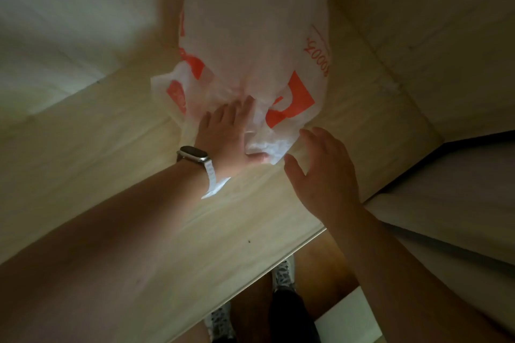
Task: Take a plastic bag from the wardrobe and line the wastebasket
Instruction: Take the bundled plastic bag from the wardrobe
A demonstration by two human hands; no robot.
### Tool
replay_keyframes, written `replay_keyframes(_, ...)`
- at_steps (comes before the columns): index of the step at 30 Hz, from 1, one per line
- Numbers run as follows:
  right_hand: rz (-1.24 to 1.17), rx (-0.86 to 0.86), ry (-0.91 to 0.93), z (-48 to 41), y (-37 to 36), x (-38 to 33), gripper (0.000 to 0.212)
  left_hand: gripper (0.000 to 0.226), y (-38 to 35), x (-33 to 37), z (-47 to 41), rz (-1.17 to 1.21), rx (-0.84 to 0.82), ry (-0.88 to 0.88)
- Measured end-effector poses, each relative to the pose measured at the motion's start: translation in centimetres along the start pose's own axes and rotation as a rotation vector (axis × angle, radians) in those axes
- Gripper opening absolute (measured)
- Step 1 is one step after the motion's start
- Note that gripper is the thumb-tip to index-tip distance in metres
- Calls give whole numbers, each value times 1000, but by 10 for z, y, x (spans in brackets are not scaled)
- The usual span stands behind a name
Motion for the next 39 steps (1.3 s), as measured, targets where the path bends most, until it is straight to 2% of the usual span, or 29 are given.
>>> replay_keyframes(6, -60, 50, 8, -12, -6, 11, 55, 81, -4, 0, -11, 34, 193, 51)
replay_keyframes(10, -122, 79, -10, -13, -5, 9, 55, 39, -1, -2, -24, -26, 177, 73)
replay_keyframes(14, -178, 101, -11, -10, -1, 3, 53, 21, 6, -12, -24, 18, 193, 103)
replay_keyframes(17, -216, 96, -8, -3, 3, -5, 50, 18, 21, -18, -8, 74, 259, 79)
replay_keyframes(24, -270, 109, 49, 17, 38, -43, 57, 32, 85, -33, 57, 160, 396, 104)
replay_keyframes(27, -276, 102, 102, 29, 59, -66, 60, 22, 117, -43, 88, 196, 433, 177)
replay_keyframes(33, -351, 52, 171, 55, 95, -121, 58, 26, 174, -58, 152, 479, 396, 321)
replay_keyframes(39, -457, 106, 268, 101, 130, -181, 58, 17, 240, -63, 221, 597, 432, 321)
Point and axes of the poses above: each hand's wrist, its own z-axis away from the middle knuckle, its own y-axis out of the back of the hand, x = y × z, the point moved 5 cm from there along -z, towards the middle knuckle, and after that the axes turned 12 degrees about -z, right-handed, at the moved point
